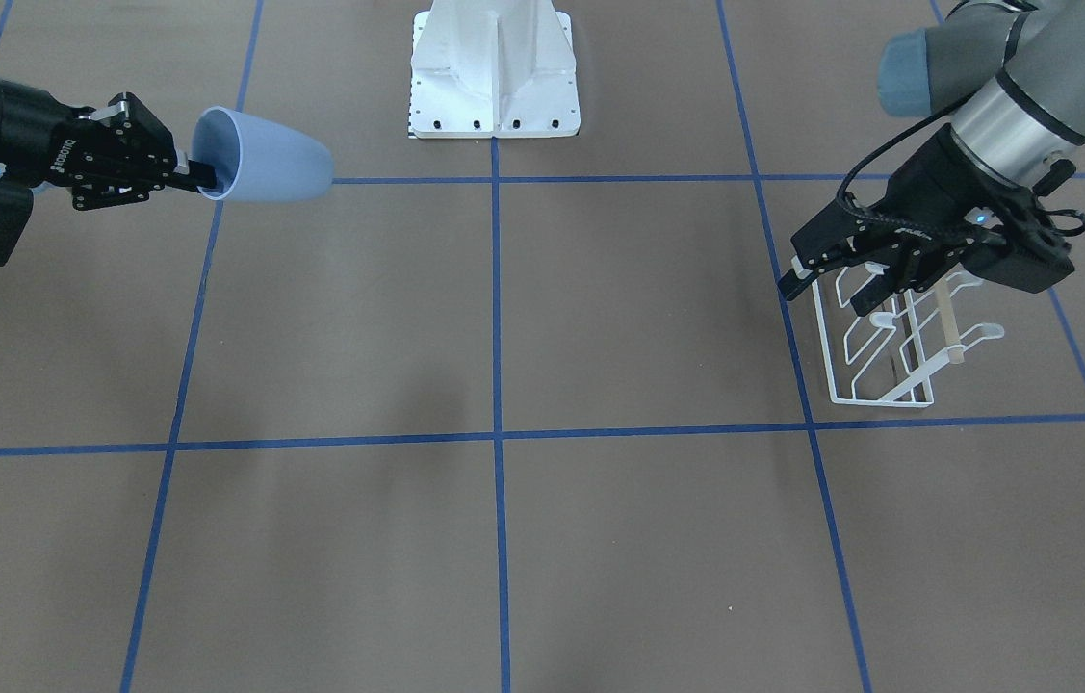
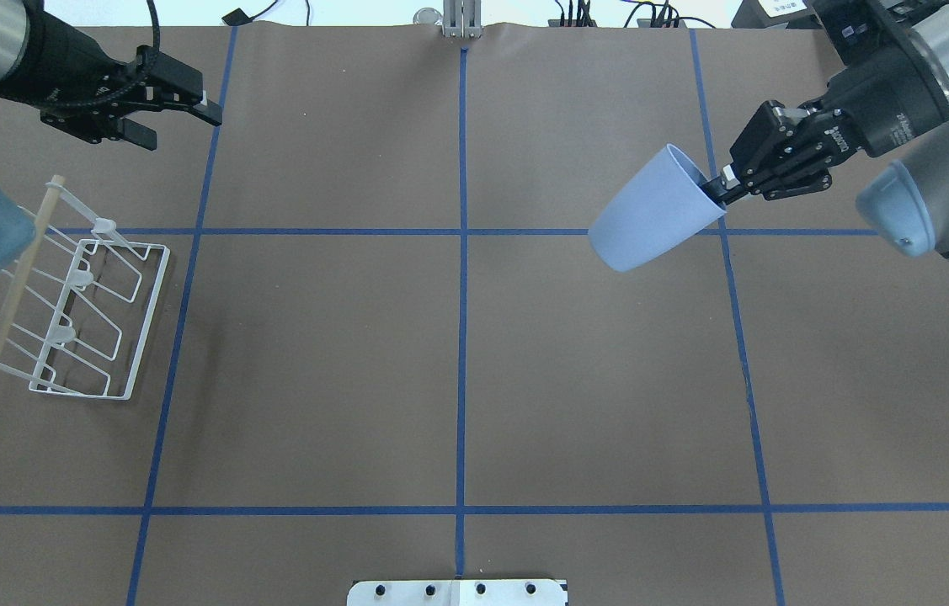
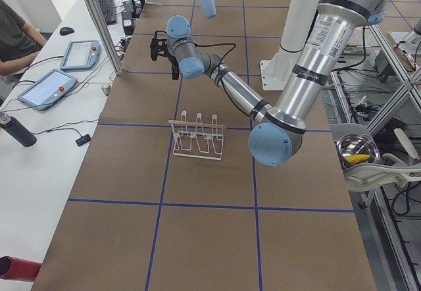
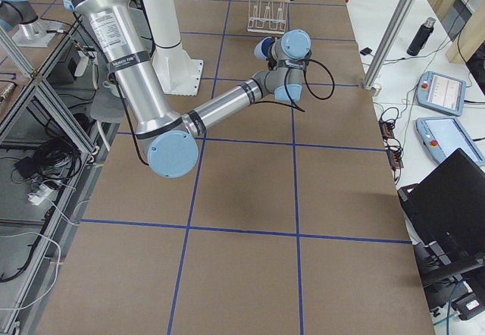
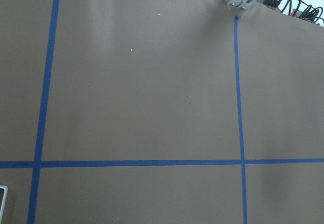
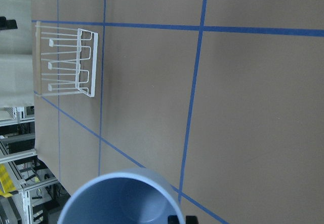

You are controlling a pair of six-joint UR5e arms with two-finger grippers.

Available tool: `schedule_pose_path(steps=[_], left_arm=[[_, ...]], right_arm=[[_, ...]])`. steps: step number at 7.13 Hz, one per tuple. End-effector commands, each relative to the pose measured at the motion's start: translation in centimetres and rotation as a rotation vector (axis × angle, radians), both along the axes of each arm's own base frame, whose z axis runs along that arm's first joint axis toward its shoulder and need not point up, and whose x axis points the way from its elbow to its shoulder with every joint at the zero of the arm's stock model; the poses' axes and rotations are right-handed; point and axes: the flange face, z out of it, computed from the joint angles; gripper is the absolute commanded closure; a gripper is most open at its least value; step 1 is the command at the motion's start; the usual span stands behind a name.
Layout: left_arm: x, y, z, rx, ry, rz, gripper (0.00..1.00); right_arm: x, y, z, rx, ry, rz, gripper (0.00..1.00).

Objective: Hang cup on cup holder
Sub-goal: 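Carry the cup toward the table center with the right gripper while the left gripper approaches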

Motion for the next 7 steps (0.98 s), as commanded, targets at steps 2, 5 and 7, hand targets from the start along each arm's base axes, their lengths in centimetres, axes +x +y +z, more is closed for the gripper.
schedule_pose_path(steps=[2, 5, 7], left_arm=[[3.2, 0.9, -2.6, -0.011, 0.051, -0.025, 0.02], [4.8, 2.5, -6.2, -0.085, 0.267, -0.043, 0.02], [5.1, 3.5, -5.2, -0.186, 0.567, -0.017, 0.02]], right_arm=[[-8.8, 2.5, -4.2, -0.220, -0.146, 0.248, 1.00], [-12.3, 5.1, -7.3, -0.369, -0.335, 0.214, 1.00], [-12.0, 5.5, -7.1, -0.400, -0.389, 0.185, 1.00]])
